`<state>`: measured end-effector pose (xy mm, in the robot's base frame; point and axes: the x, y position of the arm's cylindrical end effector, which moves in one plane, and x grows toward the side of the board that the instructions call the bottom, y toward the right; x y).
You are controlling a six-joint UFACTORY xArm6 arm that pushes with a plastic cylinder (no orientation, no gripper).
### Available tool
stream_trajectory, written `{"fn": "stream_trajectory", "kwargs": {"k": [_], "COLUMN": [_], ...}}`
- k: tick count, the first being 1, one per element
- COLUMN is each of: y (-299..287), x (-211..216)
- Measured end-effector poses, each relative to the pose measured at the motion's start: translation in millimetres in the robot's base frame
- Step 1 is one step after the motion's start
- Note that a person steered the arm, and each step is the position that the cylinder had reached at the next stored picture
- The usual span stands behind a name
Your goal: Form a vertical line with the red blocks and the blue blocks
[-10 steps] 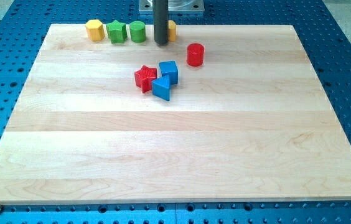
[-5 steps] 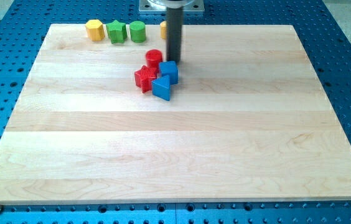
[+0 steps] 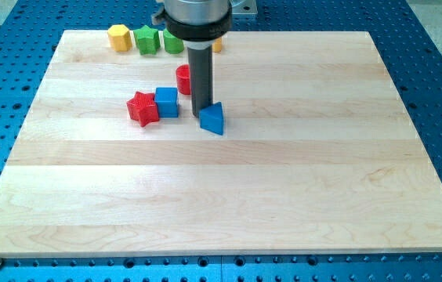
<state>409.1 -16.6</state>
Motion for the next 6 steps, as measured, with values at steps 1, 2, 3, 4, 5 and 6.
{"fn": "stream_trajectory", "kwargs": {"k": [1, 2, 3, 4, 5, 6], "y": [63.2, 115.2, 29.8, -15.3, 19.0, -65.1], "x": [-6.1, 7.3, 28.2, 34.8, 54.5, 124.8]}}
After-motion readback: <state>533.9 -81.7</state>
